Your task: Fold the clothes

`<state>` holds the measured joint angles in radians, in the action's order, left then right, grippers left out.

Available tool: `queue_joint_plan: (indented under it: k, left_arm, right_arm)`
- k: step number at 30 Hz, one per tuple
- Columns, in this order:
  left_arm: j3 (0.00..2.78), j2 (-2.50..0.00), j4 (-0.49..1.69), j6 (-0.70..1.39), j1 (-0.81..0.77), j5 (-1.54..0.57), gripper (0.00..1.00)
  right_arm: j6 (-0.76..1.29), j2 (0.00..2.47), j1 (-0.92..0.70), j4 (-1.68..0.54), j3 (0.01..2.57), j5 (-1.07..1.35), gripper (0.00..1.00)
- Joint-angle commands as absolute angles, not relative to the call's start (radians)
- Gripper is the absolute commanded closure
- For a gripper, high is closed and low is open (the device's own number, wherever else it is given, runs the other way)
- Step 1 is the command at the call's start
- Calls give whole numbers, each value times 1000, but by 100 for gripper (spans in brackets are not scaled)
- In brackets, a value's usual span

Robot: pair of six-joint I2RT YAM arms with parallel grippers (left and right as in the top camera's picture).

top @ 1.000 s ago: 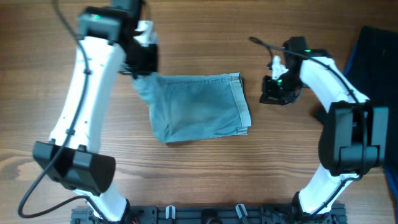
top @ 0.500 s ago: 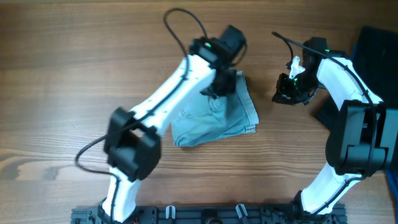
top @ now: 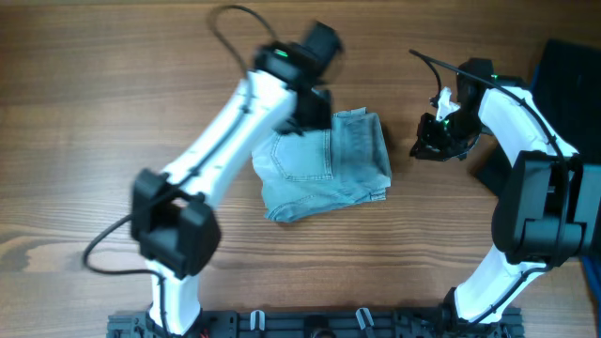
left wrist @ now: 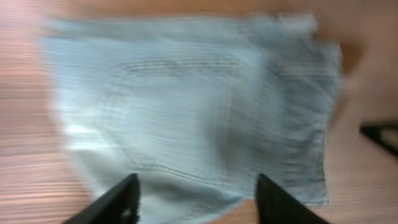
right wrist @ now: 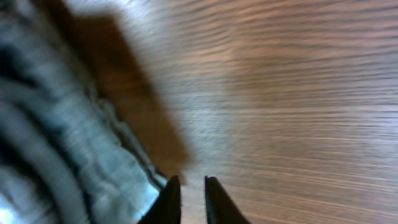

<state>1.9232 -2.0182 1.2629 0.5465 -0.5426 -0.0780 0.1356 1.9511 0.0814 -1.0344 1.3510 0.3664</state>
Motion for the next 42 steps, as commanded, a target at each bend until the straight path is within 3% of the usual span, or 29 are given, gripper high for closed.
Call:
queue_joint_plan:
  k: [1,4,9,12,16,22,23,27,30,34,39,42]
  left_arm:
    - [1917,-1998,1295,527,-433,-28,36]
    - [1882,-1998,1306,477,-379,-30,29]
    - [1810,-1998,1301,395,-361,-36,28]
    - [1747,-1998,1278,395,-361,-63,28]
    - [1666,-1998,1213,396,-363,-94,26]
    - [1552,-1998,1113,396,-363,-123,24]
    - [1527,-1998,1089,396,-363,-123,24]
    - [1401,-1998,945,397,-363,-123,21]
    - [1332,-1998,831,397,-363,-123,22]
    - [1314,-1997,796,396,-361,-122,31]
    - [1327,-1995,804,397,-350,-123,29]
    - [1332,-1991,811,397,-347,-123,31]
  right_arm:
    - [12,1924,63,-1055,1368,493,82]
    - [-74,1924,54,-1056,1368,573,79]
    - [-270,1907,54,-1060,1368,860,67]
    - [-265,1907,44,-1047,1366,865,66]
    - [-67,1907,-27,-966,1314,651,85]
    - [72,1908,-111,-871,1225,521,91]
    - [122,1908,-111,-871,1221,442,95]
    - [294,1908,-101,-868,1219,76,96]
    - [285,1907,-101,-852,1219,73,95]
    - [197,1895,-101,-869,1254,202,86]
    - [-6,1739,-107,-965,1285,527,72]
    - [-70,1674,-159,-1050,1283,599,73]
